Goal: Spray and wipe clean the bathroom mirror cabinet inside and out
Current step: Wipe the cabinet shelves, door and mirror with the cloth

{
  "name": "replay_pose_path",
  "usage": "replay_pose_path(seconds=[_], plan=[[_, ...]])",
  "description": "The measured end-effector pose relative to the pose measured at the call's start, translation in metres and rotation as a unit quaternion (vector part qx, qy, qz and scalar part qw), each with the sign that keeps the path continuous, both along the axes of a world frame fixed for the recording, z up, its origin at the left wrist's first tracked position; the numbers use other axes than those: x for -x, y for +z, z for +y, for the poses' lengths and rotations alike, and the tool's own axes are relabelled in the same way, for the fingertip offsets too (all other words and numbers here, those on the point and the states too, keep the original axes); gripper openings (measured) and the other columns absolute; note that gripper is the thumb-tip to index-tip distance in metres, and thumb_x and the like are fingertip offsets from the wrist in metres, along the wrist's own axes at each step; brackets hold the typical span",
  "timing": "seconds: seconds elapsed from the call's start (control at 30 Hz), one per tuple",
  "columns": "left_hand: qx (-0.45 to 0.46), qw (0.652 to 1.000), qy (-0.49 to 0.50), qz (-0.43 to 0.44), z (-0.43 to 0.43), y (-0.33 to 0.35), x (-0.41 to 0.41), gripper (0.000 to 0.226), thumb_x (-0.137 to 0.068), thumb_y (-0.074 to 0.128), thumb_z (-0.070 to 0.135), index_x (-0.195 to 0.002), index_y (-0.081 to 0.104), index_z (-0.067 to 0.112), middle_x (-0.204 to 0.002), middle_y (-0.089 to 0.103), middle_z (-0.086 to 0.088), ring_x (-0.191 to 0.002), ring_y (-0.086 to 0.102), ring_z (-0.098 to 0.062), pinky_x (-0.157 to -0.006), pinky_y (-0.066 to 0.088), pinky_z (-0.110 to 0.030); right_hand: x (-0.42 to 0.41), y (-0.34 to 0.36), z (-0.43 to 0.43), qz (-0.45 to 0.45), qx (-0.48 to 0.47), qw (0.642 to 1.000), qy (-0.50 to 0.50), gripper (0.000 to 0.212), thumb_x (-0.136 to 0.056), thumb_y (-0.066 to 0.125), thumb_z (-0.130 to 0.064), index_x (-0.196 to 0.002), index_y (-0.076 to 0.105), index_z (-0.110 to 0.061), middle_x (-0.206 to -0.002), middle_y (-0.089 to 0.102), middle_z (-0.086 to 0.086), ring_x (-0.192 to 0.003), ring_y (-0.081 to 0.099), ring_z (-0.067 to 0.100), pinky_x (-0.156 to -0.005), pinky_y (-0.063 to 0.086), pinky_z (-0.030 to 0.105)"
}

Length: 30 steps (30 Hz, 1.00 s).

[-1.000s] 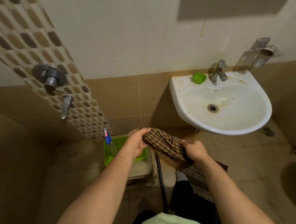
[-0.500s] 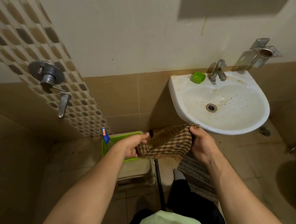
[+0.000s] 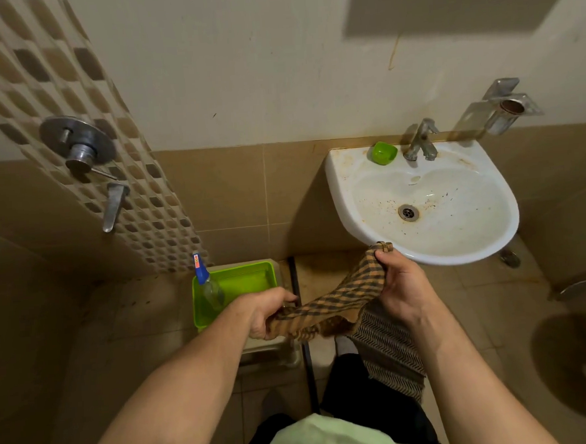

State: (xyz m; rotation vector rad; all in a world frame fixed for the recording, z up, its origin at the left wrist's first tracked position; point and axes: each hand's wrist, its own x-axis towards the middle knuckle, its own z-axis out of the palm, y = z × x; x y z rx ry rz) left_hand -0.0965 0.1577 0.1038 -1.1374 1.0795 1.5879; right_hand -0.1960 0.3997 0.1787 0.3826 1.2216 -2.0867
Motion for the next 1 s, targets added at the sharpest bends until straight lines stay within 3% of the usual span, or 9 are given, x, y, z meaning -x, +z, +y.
replay_pose_path(seconds=[0.1, 0.17, 0.27, 0.37, 0.53, 0.67, 0.8, 0.87, 1.0], plan=[[-0.04, 0.998, 0.045, -0.009, 0.003, -0.005, 0.001, 0.062, -0.1, 0.048, 0.049, -0.13, 0.056, -0.004, -0.114, 0.073, -0.017, -0.104, 0.071, -0.031, -0.1, 0.049, -0.03, 0.001, 0.01, -0.002, -0.012, 0.042, 0.999, -0.004, 0.007, -0.083, 0.068, -0.005, -0.088, 0.072, -0.009, -0.086, 0.066, 0.012, -0.079, 0.067, 0.027, -0.103, 0.049, 0.054], [-0.065, 0.993, 0.098, -0.012, 0.007, -0.002, 0.001, 0.063, -0.101, 0.05, 0.046, -0.132, 0.047, -0.009, -0.118, 0.07, -0.024, -0.109, 0.069, -0.038, -0.098, 0.055, -0.043, 0.001, 0.019, -0.002, -0.028, 0.093, 0.995, -0.012, 0.012, -0.087, 0.063, -0.004, -0.086, 0.074, -0.004, -0.087, 0.069, 0.017, -0.081, 0.072, 0.032, -0.09, 0.059, 0.057], [-0.113, 0.976, 0.184, -0.016, 0.013, 0.007, 0.005, 0.055, -0.101, 0.054, 0.04, -0.131, 0.048, -0.005, -0.115, 0.068, -0.03, -0.095, 0.072, -0.043, -0.057, 0.063, -0.044, 0.001, 0.032, -0.002, -0.043, 0.13, 0.991, -0.01, 0.029, -0.093, 0.052, -0.006, -0.086, 0.078, 0.004, -0.091, 0.072, 0.023, -0.085, 0.075, 0.036, -0.082, 0.06, 0.057], [-0.165, 0.965, 0.204, 0.015, 0.019, 0.01, 0.01, 0.048, -0.1, 0.056, 0.039, -0.127, 0.061, -0.002, -0.106, 0.073, -0.024, -0.067, 0.075, -0.031, -0.03, 0.045, -0.021, 0.001, 0.041, -0.002, -0.031, 0.128, 0.991, -0.008, 0.034, -0.095, 0.047, -0.008, -0.09, 0.078, 0.006, -0.092, 0.073, 0.024, -0.087, 0.075, 0.037, -0.081, 0.06, 0.054], [-0.069, 0.98, 0.174, 0.06, 0.025, 0.011, 0.013, 0.013, -0.087, 0.074, 0.024, -0.085, 0.073, 0.011, -0.081, 0.074, -0.003, -0.06, 0.069, -0.011, -0.048, 0.044, -0.018, 0.003, 0.049, 0.007, -0.011, 0.073, 0.997, -0.026, 0.028, -0.093, 0.059, -0.02, -0.102, 0.077, -0.001, -0.099, 0.076, 0.019, -0.093, 0.076, 0.034, -0.077, 0.062, 0.049], [-0.097, 0.966, 0.215, 0.106, 0.017, 0.017, 0.007, 0.01, -0.089, 0.057, 0.016, -0.09, 0.065, 0.01, -0.084, 0.071, -0.007, -0.081, 0.07, -0.021, -0.073, 0.055, -0.031, 0.01, 0.037, 0.025, -0.03, -0.014, 0.998, -0.049, 0.034, -0.098, 0.057, -0.023, -0.12, 0.069, -0.001, -0.112, 0.073, 0.02, -0.104, 0.072, 0.035, -0.075, 0.063, 0.046], [-0.091, 0.939, 0.292, 0.159, 0.002, 0.01, 0.002, 0.017, -0.087, 0.045, 0.02, -0.088, 0.061, 0.015, -0.095, 0.069, -0.006, -0.115, 0.059, -0.028, -0.117, 0.022, -0.053, 0.019, 0.018, 0.043, -0.022, -0.176, 0.982, -0.07, 0.03, -0.1, 0.058, -0.02, -0.118, 0.068, 0.001, -0.112, 0.074, 0.019, -0.097, 0.071, 0.033, -0.079, 0.059, 0.043], [-0.066, 0.926, 0.328, 0.176, -0.008, 0.007, 0.001, 0.021, -0.091, 0.048, 0.029, -0.088, 0.066, 0.018, -0.088, 0.07, -0.002, -0.112, 0.06, -0.024, -0.112, 0.018, -0.053, 0.019, 0.009, 0.051, -0.002, -0.259, 0.964, -0.065, 0.019, -0.099, 0.06, -0.016, -0.107, 0.07, -0.001, -0.097, 0.075, 0.015, -0.081, 0.071, 0.029, -0.073, 0.058, 0.041], [0.039, 0.894, 0.394, 0.21, -0.023, 0.003, 0.001, 0.011, -0.094, 0.062, 0.025, -0.085, 0.062, 0.019, -0.079, 0.066, 0.001, -0.076, 0.06, -0.012, -0.078, 0.043, -0.03, 0.016, -0.002, 0.063, 0.026, -0.353, 0.935, -0.004, 0.025, -0.103, 0.053, -0.013, -0.089, 0.071, -0.005, -0.082, 0.074, 0.016, -0.065, 0.072, 0.026, -0.061, 0.059, 0.04]])
